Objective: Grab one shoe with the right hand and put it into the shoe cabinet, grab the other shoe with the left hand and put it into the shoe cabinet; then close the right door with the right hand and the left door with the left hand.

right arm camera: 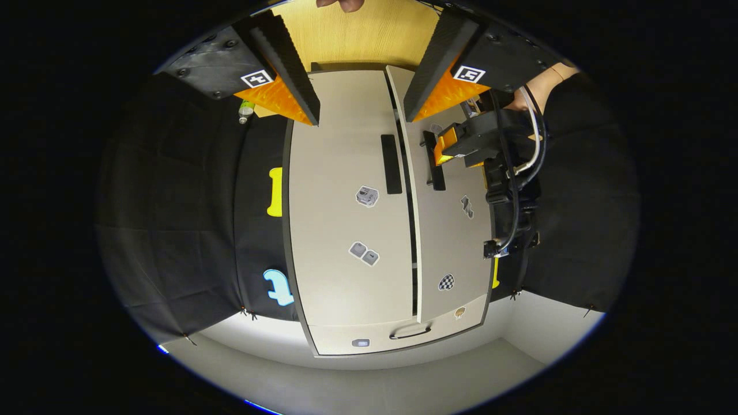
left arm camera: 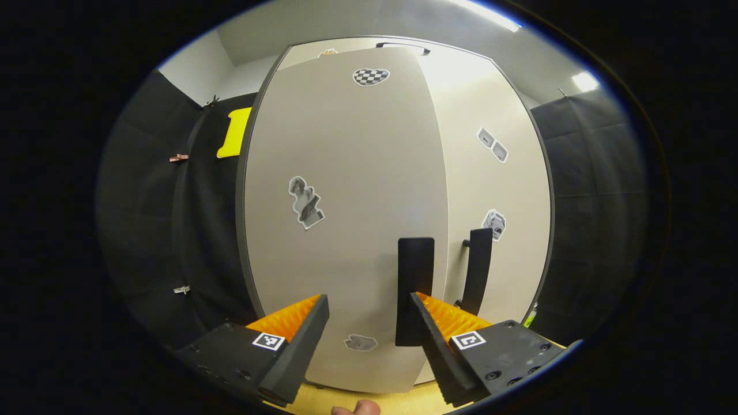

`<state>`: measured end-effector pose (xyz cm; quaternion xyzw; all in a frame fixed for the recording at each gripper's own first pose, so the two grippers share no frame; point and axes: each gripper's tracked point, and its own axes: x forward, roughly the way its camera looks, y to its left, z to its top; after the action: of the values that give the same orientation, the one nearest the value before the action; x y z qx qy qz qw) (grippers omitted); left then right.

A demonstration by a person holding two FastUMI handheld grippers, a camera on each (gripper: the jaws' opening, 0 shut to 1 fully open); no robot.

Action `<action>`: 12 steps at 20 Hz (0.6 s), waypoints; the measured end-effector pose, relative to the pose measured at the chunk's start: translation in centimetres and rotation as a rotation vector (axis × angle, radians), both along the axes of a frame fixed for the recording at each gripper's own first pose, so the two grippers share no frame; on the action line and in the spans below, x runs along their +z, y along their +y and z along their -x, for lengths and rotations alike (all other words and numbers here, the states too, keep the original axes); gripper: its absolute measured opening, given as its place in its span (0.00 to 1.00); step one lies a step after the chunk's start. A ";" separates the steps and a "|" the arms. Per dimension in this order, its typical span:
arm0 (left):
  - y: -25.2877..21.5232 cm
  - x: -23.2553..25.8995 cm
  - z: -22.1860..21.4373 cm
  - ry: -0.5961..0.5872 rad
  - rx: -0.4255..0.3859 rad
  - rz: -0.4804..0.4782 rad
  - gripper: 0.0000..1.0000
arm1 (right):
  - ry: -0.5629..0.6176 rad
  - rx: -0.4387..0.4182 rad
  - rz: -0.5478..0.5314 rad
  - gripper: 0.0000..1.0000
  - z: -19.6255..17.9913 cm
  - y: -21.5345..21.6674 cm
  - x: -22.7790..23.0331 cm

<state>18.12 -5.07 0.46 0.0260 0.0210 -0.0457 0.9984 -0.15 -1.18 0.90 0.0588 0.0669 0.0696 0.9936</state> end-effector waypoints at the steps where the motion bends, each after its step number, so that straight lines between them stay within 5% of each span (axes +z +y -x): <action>1: 0.0 0.0 0.2 0.009 -0.005 0.009 0.90 | -0.002 -0.001 -0.001 0.97 0.0 0.0 0.1; 12: 0.5 2.4 7.5 -0.002 -0.051 0.023 0.94 | -0.019 -0.017 0.002 0.97 0.9 0.5 0.9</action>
<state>10.61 -4.54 2.91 0.0153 0.0186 -0.0714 0.9972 -1.01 -0.66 1.76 0.0578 0.0569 0.0614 0.9948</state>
